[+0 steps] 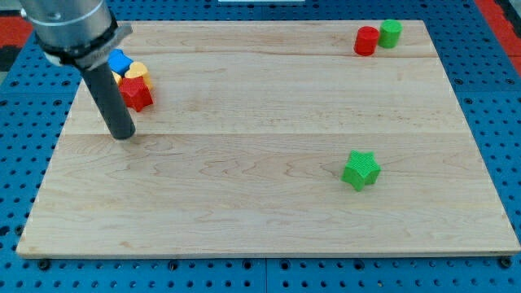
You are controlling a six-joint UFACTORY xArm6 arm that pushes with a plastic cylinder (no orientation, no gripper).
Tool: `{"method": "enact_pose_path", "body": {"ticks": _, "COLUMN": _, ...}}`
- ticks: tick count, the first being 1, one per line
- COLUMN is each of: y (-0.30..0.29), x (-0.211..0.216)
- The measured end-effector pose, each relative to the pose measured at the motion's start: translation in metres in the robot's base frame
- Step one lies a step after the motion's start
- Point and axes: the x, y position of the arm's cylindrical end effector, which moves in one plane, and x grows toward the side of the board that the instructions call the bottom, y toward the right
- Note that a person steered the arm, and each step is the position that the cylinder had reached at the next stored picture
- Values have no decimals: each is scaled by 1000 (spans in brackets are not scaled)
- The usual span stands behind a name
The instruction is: Push the green star closer to the red star
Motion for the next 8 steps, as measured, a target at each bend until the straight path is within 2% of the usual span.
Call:
{"method": "enact_pose_path", "body": {"ticks": 1, "y": 41, "x": 51}}
{"method": "enact_pose_path", "body": {"ticks": 2, "y": 117, "x": 106}}
{"method": "enact_pose_path", "body": {"ticks": 3, "y": 208, "x": 136}}
{"method": "enact_pose_path", "body": {"ticks": 4, "y": 287, "x": 139}}
{"method": "enact_pose_path", "body": {"ticks": 5, "y": 329, "x": 128}}
{"method": "enact_pose_path", "body": {"ticks": 7, "y": 329, "x": 67}}
{"method": "enact_pose_path", "body": {"ticks": 8, "y": 329, "x": 61}}
